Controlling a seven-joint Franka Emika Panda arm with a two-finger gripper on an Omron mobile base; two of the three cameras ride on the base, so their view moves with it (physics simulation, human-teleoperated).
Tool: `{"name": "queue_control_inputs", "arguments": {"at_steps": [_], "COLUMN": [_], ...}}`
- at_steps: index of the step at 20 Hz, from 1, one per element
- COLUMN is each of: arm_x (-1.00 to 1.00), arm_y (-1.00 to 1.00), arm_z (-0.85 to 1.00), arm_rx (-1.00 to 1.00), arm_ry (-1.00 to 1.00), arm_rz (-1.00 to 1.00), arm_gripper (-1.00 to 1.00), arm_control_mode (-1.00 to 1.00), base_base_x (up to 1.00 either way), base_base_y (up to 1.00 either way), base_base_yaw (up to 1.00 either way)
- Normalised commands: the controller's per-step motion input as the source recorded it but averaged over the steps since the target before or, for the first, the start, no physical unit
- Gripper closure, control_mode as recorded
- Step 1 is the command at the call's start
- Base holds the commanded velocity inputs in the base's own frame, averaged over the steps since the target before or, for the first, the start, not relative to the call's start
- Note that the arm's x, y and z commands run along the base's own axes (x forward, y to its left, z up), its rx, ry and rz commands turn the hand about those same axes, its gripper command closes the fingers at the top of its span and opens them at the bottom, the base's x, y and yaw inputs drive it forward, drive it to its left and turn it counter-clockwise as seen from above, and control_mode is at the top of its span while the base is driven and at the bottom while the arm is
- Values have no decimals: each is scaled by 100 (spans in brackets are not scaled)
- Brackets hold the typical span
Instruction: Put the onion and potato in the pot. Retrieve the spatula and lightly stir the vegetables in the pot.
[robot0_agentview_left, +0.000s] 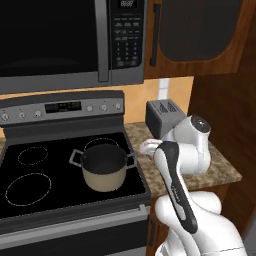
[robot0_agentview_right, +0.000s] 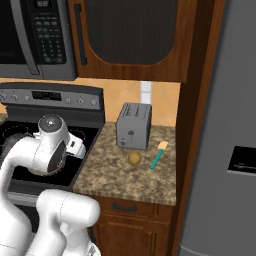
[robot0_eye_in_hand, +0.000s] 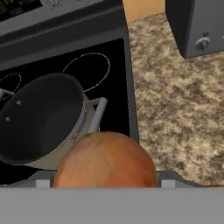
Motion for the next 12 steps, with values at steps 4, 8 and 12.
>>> {"name": "queue_control_inputs", "arguments": {"at_steps": [4, 8, 12], "arm_x": [0, 75, 82], "arm_y": [95, 100, 54], "arm_z": [100, -3, -66], "arm_rx": [-21, -16, -15], "arm_ry": [-23, -4, -5], "arm_rz": [0, 0, 0], "arm_gripper": [100, 100, 100], "arm_control_mode": [-100, -100, -100], "base_base_x": [0, 0, 0], "base_base_y": [0, 0, 0], "base_base_yaw": [0, 0, 0]}}
